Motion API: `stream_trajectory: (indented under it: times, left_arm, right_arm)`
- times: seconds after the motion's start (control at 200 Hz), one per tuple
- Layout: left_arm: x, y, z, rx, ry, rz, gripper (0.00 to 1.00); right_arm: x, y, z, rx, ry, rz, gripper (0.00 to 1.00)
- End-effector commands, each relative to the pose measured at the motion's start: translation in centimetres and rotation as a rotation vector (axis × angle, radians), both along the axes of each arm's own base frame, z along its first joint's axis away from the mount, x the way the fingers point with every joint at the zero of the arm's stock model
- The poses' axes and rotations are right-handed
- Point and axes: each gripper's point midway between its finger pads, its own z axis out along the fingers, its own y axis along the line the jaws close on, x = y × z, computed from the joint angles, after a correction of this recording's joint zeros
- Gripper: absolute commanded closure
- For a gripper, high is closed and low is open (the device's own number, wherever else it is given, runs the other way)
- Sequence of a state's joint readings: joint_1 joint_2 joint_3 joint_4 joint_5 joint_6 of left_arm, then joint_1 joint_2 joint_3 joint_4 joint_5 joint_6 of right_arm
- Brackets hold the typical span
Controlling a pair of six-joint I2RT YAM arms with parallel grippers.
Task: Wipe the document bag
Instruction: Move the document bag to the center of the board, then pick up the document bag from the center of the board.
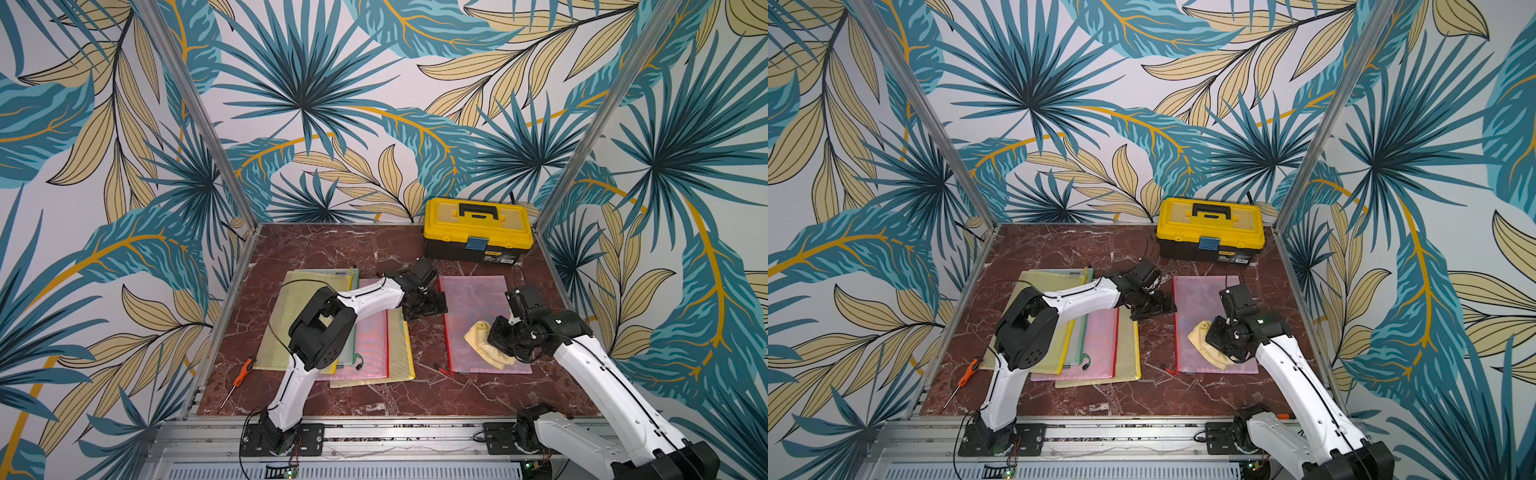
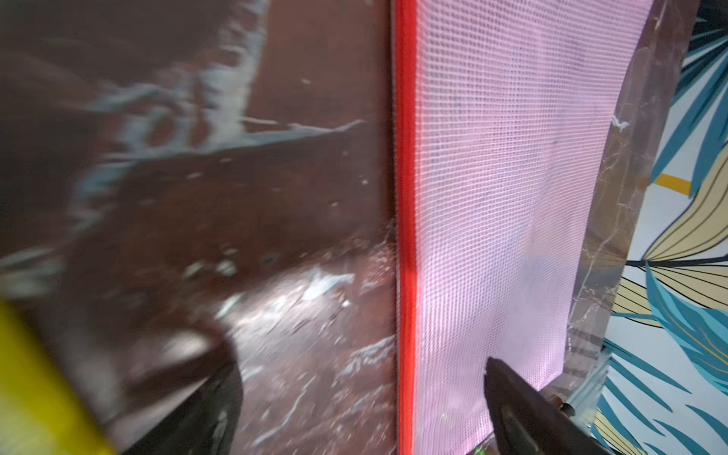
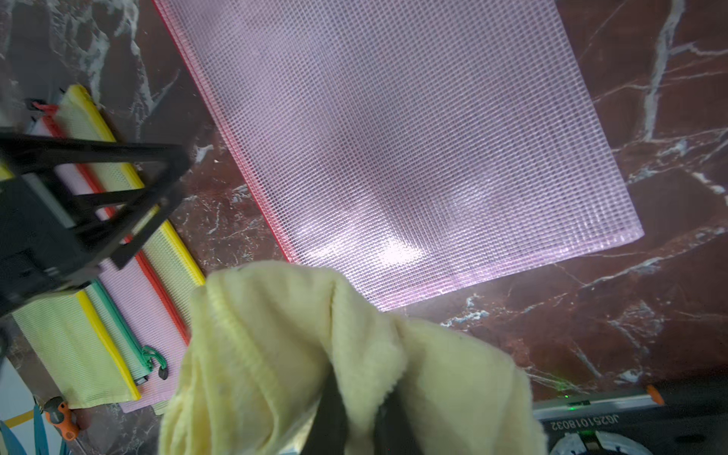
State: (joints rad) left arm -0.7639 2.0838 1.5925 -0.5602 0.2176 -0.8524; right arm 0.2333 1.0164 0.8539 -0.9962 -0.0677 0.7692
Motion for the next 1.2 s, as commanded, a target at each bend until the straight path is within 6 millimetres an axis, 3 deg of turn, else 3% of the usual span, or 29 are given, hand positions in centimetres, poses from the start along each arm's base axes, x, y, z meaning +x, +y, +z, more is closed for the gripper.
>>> stream_trajectory:
  times: [0.0,0.07,0.185,0.601,0.781,0.971,1.197]
  left_arm:
    - [0.1,5.2,2.0,0.172,-0.094,0.054,0.00]
    - [-1.0,6.9,0.9,0.210,-0.056,0.069,0.01]
    - [-2.1,8.0,-1.4,0.256,0.004,0.070,0.13]
    - [-1.9,6.1,-3.6,0.279,0.065,0.022,0.31]
    - [-2.0,6.2,-4.6,0.320,0.083,0.011,0.55]
    - [-2.5,6.8,-5.7,0.361,0.115,0.010,0.72]
    - [-2.7,6.9,-6.4,0.370,0.134,0.003,0.92]
  right_arm:
    - [0.2,0.6,-2.0,0.023,0.032,0.022,1.00]
    - [0.6,0.8,-3.1,0.024,0.057,0.024,1.00]
    - [1.6,1.3,-4.0,0.034,0.070,0.038,1.00]
    - [3.9,2.6,-6.0,0.071,0.095,0.063,1.00]
    - [4.3,2.8,-6.8,0.073,0.110,0.077,1.00]
    - [4.9,3.2,-7.1,0.096,0.105,0.085,1.00]
    - [6.4,5.2,-5.9,0.160,0.089,0.141,1.00]
